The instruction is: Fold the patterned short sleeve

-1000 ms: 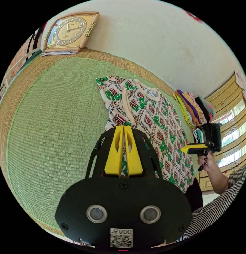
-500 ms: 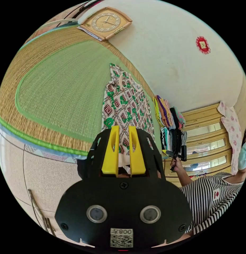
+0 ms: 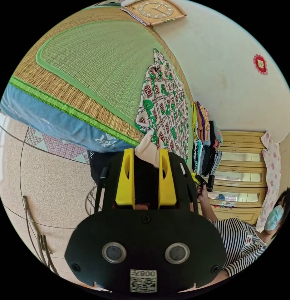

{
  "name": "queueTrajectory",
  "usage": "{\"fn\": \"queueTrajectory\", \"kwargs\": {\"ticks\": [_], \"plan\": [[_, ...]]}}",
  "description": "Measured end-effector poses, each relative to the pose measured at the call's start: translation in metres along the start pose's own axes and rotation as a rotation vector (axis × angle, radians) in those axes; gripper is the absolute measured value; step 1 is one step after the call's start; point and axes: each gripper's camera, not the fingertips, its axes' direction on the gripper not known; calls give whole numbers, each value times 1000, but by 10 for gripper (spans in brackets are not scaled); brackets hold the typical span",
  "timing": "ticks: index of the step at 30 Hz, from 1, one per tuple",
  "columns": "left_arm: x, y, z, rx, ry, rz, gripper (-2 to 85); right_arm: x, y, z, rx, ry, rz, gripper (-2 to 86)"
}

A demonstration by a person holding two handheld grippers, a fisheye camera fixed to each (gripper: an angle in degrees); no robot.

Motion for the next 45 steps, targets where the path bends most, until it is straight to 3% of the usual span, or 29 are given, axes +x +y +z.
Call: {"fn": "queueTrajectory", "kwargs": {"ticks": [10, 17, 45], "plan": [[-10, -1, 28, -101, -23, -30, 100, 35, -7, 23, -98, 80, 66, 79], [-17, 11, 21, -96, -37, -38, 58, 52, -10, 23, -152, 57, 38, 25], [-30, 123, -61, 54, 282, 30, 26, 116, 90, -96, -34, -310, -112, 3]]}}
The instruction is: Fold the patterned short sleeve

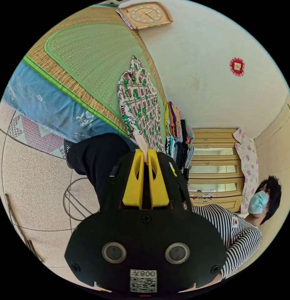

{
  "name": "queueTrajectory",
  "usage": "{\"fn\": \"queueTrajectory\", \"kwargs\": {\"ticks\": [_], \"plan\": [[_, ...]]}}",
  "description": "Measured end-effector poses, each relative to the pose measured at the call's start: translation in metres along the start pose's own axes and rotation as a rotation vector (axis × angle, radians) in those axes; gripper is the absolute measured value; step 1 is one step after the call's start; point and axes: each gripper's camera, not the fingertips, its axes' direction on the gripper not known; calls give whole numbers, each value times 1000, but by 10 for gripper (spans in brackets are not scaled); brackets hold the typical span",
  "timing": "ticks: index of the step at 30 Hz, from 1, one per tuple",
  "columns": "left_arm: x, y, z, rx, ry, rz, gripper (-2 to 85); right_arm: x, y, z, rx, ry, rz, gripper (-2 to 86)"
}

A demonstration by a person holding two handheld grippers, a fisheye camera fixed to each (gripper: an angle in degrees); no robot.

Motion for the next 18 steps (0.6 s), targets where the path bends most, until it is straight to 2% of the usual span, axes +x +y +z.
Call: {"fn": "queueTrajectory", "kwargs": {"ticks": [10, 18], "plan": [[20, 41, -21, -23, 56, 35, 27, -10, 59, -41, 52, -76, -27, 3], [44, 35, -30, -30, 56, 71, 27, -25, 77, -66, 72, -86, -51, 3]]}}
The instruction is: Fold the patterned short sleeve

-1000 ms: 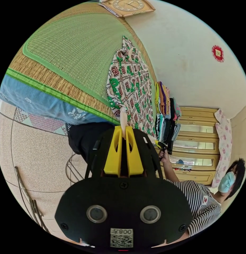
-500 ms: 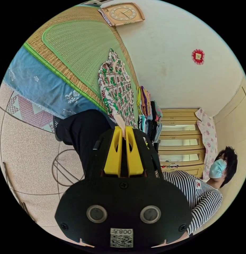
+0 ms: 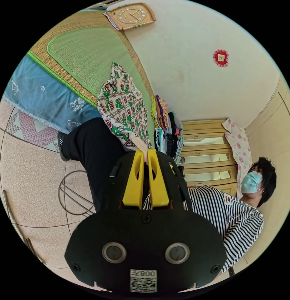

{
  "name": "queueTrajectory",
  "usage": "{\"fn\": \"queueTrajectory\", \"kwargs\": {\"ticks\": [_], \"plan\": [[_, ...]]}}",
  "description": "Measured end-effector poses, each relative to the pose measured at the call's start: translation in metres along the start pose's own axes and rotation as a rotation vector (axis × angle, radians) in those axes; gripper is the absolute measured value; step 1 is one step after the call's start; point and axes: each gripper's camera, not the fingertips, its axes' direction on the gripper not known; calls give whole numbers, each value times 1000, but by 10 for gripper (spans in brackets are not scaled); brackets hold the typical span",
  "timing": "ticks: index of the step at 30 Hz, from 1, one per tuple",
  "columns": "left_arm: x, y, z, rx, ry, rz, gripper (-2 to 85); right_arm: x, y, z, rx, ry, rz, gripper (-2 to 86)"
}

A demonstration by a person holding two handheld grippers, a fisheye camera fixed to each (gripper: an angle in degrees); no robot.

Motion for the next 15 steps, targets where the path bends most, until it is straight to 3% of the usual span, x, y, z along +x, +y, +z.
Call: {"fn": "queueTrajectory", "kwargs": {"ticks": [10, 15], "plan": [[32, -64, 6, 20, 28, 45, 27, -22, -46, -14, 57, -28, -48, 4], [50, -133, 19, 17, 22, 91, 27, -37, -124, -12, 54, 0, -103, 4]]}}
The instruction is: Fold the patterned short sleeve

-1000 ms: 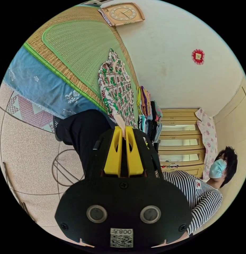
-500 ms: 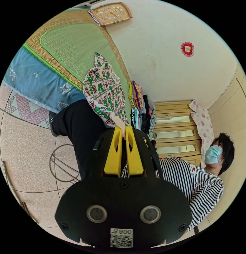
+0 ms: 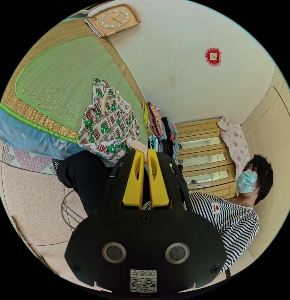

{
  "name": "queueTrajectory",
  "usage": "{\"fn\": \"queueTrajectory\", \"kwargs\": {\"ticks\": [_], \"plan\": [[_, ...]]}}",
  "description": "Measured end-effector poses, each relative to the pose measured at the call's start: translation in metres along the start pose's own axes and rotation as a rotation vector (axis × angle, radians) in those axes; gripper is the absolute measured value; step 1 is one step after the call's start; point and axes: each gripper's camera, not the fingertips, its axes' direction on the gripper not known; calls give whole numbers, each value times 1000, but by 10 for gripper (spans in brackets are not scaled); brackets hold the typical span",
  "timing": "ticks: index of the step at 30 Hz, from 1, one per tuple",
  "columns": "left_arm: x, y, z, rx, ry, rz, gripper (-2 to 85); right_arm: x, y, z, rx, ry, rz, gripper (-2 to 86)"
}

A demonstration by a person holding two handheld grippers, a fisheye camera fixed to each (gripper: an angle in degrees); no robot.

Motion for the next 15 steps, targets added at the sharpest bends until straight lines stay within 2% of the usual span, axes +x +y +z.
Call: {"fn": "queueTrajectory", "kwargs": {"ticks": [6, 15], "plan": [[8, -119, 35, -2, -46, 53, 27, 4, -123, 19, -4, 68, -24, 4], [-39, -273, 110, 5, -87, -66, 32, 74, -295, 89, -82, 150, 115, 5]]}}
